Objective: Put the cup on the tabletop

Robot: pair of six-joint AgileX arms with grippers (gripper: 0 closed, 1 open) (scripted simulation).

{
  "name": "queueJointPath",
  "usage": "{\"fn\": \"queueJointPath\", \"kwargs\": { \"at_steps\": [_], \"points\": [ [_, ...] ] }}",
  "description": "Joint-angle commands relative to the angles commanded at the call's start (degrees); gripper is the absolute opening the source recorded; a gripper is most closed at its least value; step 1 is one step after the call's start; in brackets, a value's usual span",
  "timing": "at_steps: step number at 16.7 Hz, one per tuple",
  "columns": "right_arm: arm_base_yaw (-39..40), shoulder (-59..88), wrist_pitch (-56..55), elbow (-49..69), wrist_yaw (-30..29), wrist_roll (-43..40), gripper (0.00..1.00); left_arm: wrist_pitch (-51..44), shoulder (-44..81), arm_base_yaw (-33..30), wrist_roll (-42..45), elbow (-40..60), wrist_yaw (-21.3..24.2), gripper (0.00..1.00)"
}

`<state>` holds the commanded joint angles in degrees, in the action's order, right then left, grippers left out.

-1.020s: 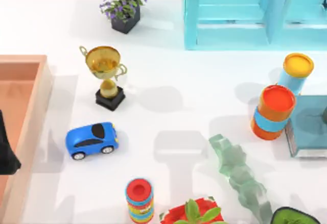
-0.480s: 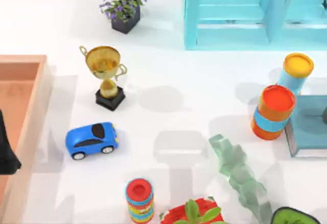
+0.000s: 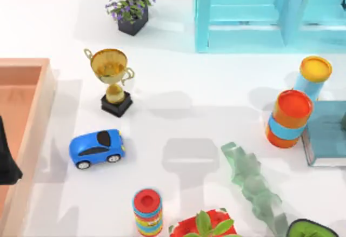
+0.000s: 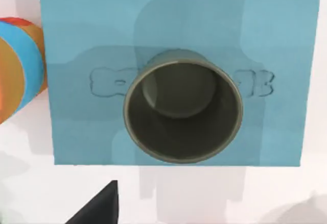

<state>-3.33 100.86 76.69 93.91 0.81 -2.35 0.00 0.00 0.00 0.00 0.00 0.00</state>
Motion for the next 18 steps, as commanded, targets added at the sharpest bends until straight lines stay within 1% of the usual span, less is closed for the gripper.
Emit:
{"fn": "queueJointPath", "kwargs": {
  "at_steps": [4,10,13,18],
  "points": [
    [-0.2,6.1,5.7,5.4,-0.4,-0.3,1.00,0.0,0.0,0.0,0.0,0.0,0.0,1.00],
    [0.1,6.0,5.5,5.2,-0.4,-0.2,1.00,0.0,0.0,0.0,0.0,0.0,0.0,1.00],
    [0.0,6.4,1.6,1.3,-0.4,0.0,1.00,0.0,0.0,0.0,0.0,0.0,0.0,1.00],
    [0.1,7.6,-12.6,-11.2,-0.4,0.1,1.00,0.0,0.0,0.0,0.0,0.0,0.0,1.00]
  ]
}}
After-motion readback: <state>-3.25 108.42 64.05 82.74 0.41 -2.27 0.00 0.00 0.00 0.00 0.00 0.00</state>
